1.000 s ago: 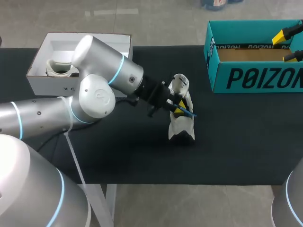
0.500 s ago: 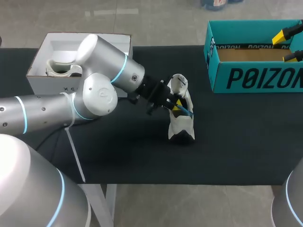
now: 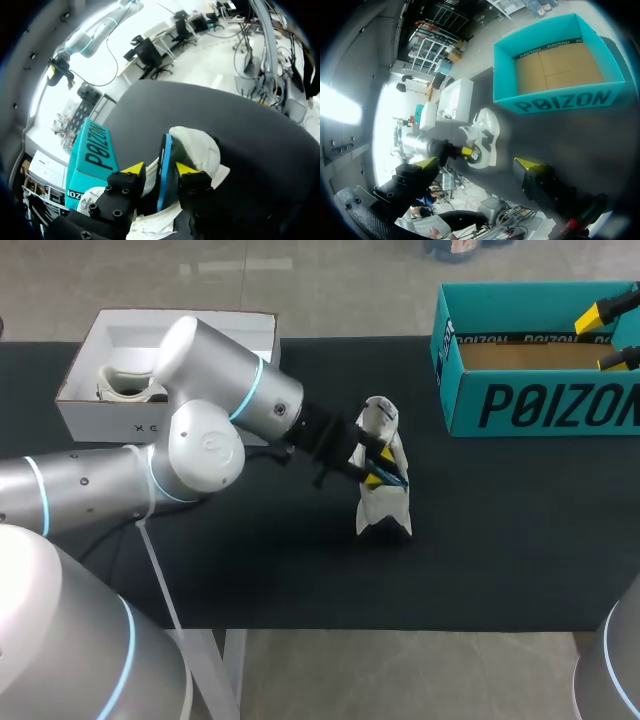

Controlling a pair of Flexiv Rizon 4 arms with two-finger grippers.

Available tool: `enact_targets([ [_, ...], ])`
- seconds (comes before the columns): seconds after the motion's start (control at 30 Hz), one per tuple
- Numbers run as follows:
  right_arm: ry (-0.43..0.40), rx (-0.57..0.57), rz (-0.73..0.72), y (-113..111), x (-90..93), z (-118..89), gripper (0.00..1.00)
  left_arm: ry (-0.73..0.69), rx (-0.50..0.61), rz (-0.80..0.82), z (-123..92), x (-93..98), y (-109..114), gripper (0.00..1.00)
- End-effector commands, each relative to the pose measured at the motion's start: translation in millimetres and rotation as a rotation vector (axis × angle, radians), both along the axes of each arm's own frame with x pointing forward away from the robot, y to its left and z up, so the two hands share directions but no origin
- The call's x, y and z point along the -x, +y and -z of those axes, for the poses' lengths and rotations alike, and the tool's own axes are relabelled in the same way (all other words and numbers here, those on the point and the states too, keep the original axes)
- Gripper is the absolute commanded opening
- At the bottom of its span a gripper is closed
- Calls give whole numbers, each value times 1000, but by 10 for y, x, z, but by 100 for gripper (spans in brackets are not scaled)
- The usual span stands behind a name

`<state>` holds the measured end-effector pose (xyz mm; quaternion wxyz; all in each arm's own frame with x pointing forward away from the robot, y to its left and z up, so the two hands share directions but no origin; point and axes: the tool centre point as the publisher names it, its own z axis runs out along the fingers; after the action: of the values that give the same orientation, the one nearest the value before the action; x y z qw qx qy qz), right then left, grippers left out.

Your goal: Take the shoe out of the shoebox, open the shoe tongue, remove and reinsert the insole, then place the shoe into the shoebox

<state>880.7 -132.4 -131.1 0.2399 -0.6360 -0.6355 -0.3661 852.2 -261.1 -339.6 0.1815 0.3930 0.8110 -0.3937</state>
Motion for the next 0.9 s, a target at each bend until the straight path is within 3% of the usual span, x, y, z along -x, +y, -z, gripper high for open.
enact_targets([
  [0.03,1,2,0,0,0,1,100,-5,9,5,1,48,-2,0],
  [0.67,1,2,0,0,0,1,100,30,-49,-28,293,-178,-17,0],
  [0.83,1,2,0,0,0,1,100,41,-44,-24,217,-91,-15,0],
  [0.87,1,2,0,0,0,1,100,37,-37,-19,186,-62,-16,1],
  [0.9,1,2,0,0,0,1,100,37,-34,-18,163,-36,-13,15],
])
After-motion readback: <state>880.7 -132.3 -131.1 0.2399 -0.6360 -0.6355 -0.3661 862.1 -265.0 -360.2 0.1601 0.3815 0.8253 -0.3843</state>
